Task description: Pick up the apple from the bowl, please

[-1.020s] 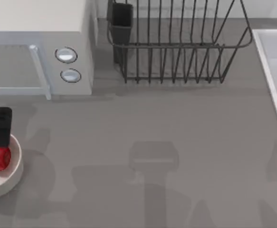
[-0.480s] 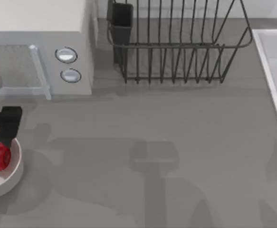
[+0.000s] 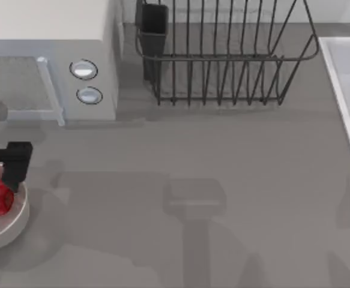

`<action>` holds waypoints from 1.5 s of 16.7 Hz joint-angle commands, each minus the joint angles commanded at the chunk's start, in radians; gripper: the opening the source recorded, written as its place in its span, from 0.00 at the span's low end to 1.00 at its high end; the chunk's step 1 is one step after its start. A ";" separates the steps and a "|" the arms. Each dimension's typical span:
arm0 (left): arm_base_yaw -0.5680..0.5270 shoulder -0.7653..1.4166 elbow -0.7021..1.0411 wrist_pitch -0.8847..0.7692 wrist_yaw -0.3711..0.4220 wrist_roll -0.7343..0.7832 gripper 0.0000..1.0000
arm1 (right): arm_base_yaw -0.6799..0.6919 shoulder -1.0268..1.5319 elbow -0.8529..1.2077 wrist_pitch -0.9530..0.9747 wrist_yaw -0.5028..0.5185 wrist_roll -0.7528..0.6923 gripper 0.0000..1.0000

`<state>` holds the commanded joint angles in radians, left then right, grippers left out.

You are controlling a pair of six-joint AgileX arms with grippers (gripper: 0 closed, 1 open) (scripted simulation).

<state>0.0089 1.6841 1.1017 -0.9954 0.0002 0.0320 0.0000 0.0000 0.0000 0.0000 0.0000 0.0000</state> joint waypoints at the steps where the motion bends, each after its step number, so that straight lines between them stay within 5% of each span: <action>1: 0.000 0.019 -0.023 0.044 0.000 0.001 1.00 | 0.000 0.000 0.000 0.000 0.000 0.000 1.00; 7: 0.004 0.147 -0.174 0.338 0.000 0.005 1.00 | 0.000 0.000 0.000 0.000 0.000 0.000 1.00; 12: 0.004 0.165 -0.194 0.366 0.000 0.005 1.00 | 0.000 0.000 0.000 0.000 0.000 0.000 1.00; 25: 0.004 0.165 -0.194 0.366 0.000 0.005 0.02 | 0.000 0.000 0.000 0.000 0.000 0.000 1.00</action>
<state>0.0129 1.8490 0.9074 -0.6292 0.0006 0.0373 0.0000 0.0000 0.0000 0.0000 0.0000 0.0000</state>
